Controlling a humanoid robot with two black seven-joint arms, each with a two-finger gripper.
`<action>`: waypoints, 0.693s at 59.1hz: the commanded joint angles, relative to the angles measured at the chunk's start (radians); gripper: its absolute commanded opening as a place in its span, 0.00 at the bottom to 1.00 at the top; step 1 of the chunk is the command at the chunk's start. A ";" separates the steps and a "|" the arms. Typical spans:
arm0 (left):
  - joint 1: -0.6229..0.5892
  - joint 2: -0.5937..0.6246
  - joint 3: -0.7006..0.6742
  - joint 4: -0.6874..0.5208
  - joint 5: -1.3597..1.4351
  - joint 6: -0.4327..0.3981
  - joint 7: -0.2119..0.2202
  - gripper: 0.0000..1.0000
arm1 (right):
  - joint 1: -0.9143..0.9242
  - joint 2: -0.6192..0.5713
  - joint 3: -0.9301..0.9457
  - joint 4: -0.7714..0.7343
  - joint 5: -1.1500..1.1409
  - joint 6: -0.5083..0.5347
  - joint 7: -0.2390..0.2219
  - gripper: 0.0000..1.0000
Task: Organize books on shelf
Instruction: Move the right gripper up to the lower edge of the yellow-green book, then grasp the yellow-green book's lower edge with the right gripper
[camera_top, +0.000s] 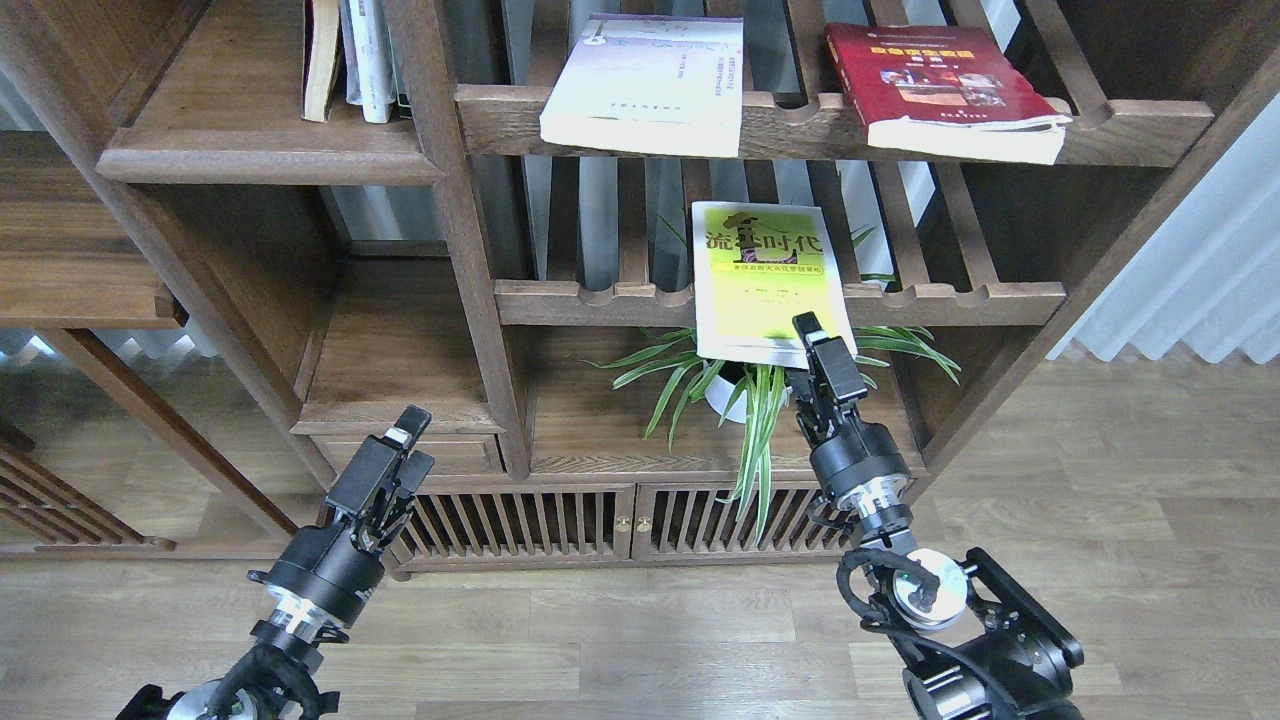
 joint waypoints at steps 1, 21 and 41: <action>0.000 0.000 -0.002 0.000 0.000 0.000 0.000 1.00 | 0.002 0.000 -0.013 0.003 0.027 -0.005 -0.001 0.99; 0.032 0.000 -0.023 0.000 0.000 0.000 -0.002 1.00 | 0.032 0.000 -0.029 -0.005 0.101 -0.108 -0.001 0.99; 0.032 0.000 -0.029 0.000 0.000 0.000 0.000 1.00 | 0.081 0.000 -0.029 -0.014 0.132 -0.177 -0.001 0.99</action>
